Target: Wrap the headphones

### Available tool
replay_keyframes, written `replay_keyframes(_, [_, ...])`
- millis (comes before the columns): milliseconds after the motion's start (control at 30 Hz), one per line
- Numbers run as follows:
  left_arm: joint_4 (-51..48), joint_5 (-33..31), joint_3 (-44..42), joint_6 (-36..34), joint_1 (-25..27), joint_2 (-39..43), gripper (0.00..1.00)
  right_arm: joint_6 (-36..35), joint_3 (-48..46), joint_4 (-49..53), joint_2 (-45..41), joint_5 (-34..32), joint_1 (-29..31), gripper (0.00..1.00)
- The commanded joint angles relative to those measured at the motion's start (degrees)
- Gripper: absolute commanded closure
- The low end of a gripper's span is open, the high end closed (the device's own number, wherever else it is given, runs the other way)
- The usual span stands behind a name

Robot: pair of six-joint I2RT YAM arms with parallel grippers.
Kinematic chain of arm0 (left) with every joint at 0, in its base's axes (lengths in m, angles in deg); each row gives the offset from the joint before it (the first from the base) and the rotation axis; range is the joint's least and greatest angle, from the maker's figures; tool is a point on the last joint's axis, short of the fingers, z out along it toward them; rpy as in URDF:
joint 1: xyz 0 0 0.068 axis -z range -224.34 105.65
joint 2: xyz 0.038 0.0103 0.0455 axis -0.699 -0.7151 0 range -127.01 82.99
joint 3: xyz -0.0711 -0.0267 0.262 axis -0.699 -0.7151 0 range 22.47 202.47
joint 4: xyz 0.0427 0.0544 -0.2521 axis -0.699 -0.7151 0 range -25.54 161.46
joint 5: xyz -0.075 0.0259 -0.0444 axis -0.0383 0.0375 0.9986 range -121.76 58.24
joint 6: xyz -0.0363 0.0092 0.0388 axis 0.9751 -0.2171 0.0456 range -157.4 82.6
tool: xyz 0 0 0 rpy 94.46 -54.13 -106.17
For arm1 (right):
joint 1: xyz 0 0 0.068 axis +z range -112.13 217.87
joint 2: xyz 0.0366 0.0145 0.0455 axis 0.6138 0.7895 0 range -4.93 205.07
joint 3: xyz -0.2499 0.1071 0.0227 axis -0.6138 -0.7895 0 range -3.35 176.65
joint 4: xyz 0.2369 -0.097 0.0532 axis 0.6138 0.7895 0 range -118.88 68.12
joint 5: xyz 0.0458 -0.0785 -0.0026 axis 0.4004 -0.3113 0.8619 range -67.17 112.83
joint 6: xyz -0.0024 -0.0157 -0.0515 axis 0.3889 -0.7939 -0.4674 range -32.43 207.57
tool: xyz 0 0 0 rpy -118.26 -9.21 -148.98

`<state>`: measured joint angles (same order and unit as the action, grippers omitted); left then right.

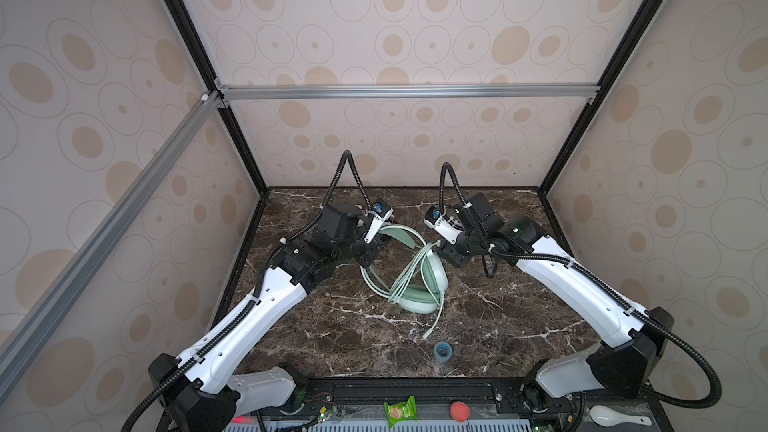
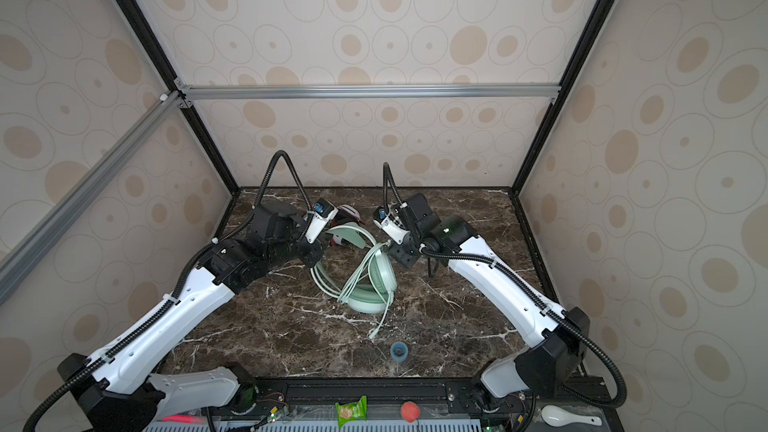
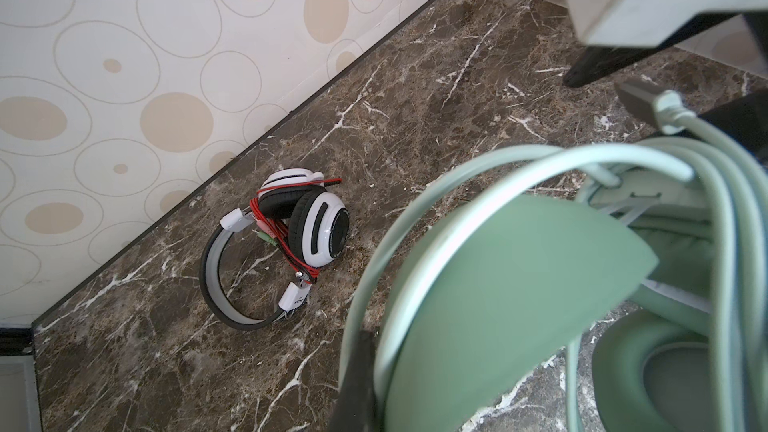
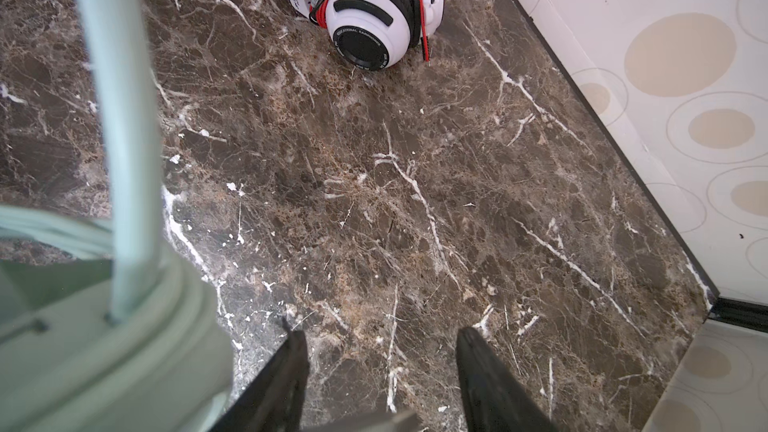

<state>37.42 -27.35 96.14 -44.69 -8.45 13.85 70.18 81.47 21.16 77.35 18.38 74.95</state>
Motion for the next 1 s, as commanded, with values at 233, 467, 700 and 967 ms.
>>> replay_keyframes(233, [1.77, 1.06, 3.12, 2.59, 0.22, 1.38, 1.0, 3.38, -5.12, -1.77, -2.63, 2.56, -4.84, 0.32])
replay_keyframes(467, [2.0, 1.14, 3.34, 8.24, -0.94, -0.08, 1.0, 6.8, -9.54, -3.93, -5.16, 1.84, -8.69, 0.31])
replay_keyframes(700, [8.42, -2.33, -0.41, 20.57, -1.28, -1.21, 1.0, 14.05, -14.12, -5.57, -8.04, 1.76, -16.02, 0.22])
replay_keyframes(967, [12.51, -8.45, -1.96, 36.98, -1.0, -5.7, 1.0, 15.1, -12.45, -6.63, -10.74, -3.15, -17.78, 0.16])
